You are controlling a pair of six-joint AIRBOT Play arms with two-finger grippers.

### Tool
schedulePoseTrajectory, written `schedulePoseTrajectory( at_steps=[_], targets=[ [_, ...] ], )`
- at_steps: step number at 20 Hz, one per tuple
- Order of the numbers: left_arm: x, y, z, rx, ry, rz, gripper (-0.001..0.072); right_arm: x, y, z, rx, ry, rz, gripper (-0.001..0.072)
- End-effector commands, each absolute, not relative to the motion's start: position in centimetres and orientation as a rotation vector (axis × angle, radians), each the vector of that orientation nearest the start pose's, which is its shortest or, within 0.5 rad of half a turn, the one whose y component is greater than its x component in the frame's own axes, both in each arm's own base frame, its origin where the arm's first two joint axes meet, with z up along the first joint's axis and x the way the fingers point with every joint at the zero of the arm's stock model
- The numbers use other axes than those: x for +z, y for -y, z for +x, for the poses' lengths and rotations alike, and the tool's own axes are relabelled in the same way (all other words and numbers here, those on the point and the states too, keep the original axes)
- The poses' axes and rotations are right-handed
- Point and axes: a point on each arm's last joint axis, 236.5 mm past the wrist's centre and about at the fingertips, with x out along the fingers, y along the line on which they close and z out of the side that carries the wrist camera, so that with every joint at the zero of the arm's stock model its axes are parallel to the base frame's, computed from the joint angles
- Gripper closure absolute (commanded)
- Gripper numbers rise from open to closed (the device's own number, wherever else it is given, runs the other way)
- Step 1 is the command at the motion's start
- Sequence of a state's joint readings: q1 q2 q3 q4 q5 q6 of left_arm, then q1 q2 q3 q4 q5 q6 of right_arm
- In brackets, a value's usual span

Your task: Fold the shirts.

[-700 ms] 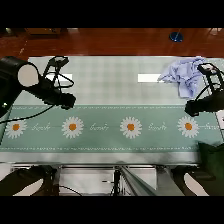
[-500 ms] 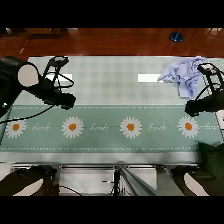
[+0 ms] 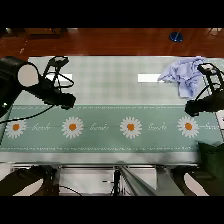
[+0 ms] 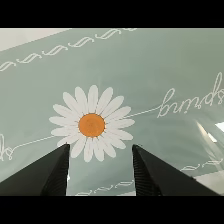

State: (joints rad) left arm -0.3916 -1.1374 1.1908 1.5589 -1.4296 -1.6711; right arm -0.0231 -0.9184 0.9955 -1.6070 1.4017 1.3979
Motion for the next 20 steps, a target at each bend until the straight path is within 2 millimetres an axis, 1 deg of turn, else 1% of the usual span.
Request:
schedulePoseTrajectory(
  at_steps=[1, 4, 5, 7, 8, 10, 11, 14, 17, 18, 20],
  targets=[
    [5.3, 12.6, 29.7, -0.267, -1.373, 0.177, 0.0226, 5.4, 1.4, 27.6, 0.07, -1.325, -0.161, 0.018],
    [5.3, 12.6, 29.8, -0.266, -1.373, 0.177, 0.0226, 5.4, 1.4, 27.6, 0.07, -1.322, -0.16, 0.0179],
    [5.3, 12.7, 30.0, -0.268, -1.362, 0.174, 0.0226, 5.5, 1.4, 28.1, 0.068, -1.303, -0.161, 0.018],
    [5.6, 13.3, 31.5, -0.276, -1.298, 0.16, 0.0227, 5.9, 1.4, 29.3, 0.065, -1.25, -0.164, 0.018],
    [5.6, 13.6, 32.2, -0.281, -1.274, 0.154, 0.0226, 6.0, 1.4, 29.5, 0.064, -1.238, -0.165, 0.018],
    [5.7, 14.0, 32.8, -0.288, -1.248, 0.142, 0.0226, 6.0, 1.4, 29.6, 0.062, -1.233, -0.162, 0.018],
    [5.6, 14.3, 32.8, -0.297, -1.252, 0.131, 0.0226, 6.1, 1.4, 29.9, 0.059, -1.223, -0.155, 0.018],
    [5.2, 14.4, 32.8, -0.298, -1.264, 0.13, 0.0226, 7.0, 1.5, 32.0, 0.049, -1.127, -0.16, 0.018],
    [5.0, 14.4, 32.8, -0.297, -1.27, 0.131, 0.0226, 7.3, 1.4, 32.6, 0.051, -1.099, -0.157, 0.018],
    [4.8, 14.4, 32.8, -0.296, -1.274, 0.131, 0.0226, 7.6, 1.2, 33.2, 0.052, -1.067, -0.154, 0.0181],
    [4.6, 14.6, 33.2, -0.297, -1.269, 0.131, 0.0226, 9.2, 1.3, 35.7, 0.041, -0.943, -0.161, 0.0183]
  ],
)
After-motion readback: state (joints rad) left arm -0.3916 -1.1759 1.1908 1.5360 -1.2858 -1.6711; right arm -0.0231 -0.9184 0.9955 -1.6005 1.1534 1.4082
